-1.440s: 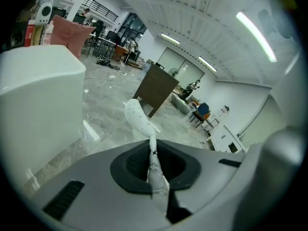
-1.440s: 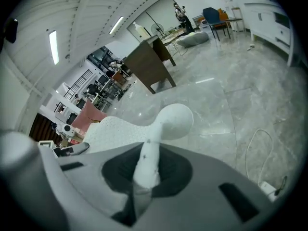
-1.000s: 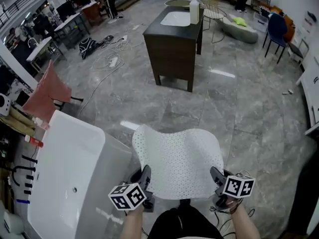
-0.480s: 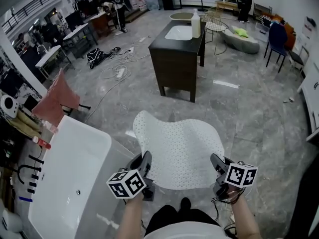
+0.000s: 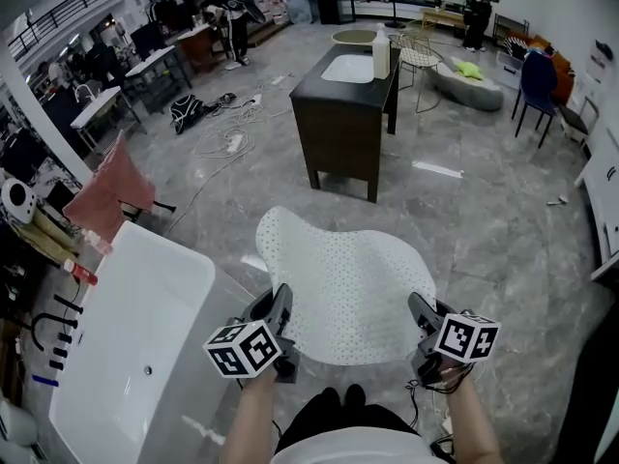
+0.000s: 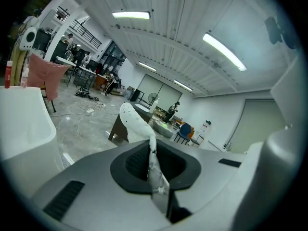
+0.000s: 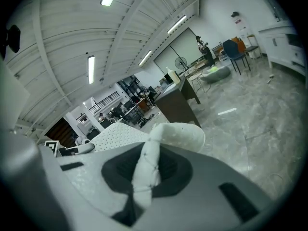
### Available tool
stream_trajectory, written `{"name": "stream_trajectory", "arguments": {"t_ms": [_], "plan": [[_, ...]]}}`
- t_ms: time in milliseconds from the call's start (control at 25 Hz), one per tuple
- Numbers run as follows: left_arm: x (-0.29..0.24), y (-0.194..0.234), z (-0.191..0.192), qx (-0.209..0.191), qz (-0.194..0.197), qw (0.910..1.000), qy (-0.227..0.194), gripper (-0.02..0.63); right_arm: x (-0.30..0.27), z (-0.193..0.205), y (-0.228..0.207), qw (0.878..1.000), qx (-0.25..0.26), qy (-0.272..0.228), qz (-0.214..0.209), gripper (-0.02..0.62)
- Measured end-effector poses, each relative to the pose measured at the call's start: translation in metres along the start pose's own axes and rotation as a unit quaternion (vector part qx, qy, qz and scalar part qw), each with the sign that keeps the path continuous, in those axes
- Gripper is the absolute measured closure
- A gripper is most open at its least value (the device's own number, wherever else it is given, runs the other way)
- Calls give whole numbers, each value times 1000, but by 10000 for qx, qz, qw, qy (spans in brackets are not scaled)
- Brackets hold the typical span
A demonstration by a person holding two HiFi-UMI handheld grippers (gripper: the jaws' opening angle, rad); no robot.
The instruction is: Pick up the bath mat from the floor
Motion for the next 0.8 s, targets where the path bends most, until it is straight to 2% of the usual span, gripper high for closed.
{"name": "stream_trajectory", "arguments": {"t_ms": [320, 800], "plan": [[9, -4, -1, -4, 111, 9999, 5, 583, 9, 1, 13, 9998, 160, -148, 49, 573], [26, -3, 7, 52, 113, 9999, 25, 583, 20, 15, 21, 9996, 225, -22, 176, 574]]}}
Point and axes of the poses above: the fingertips, and each gripper's own axes: x backward along the fingers, y to its left, z out of its underside, the point moved 9 cm from there along x, backward along the fingers, and after that the axes turned 2 degrees about y, right-handed, at the moved point
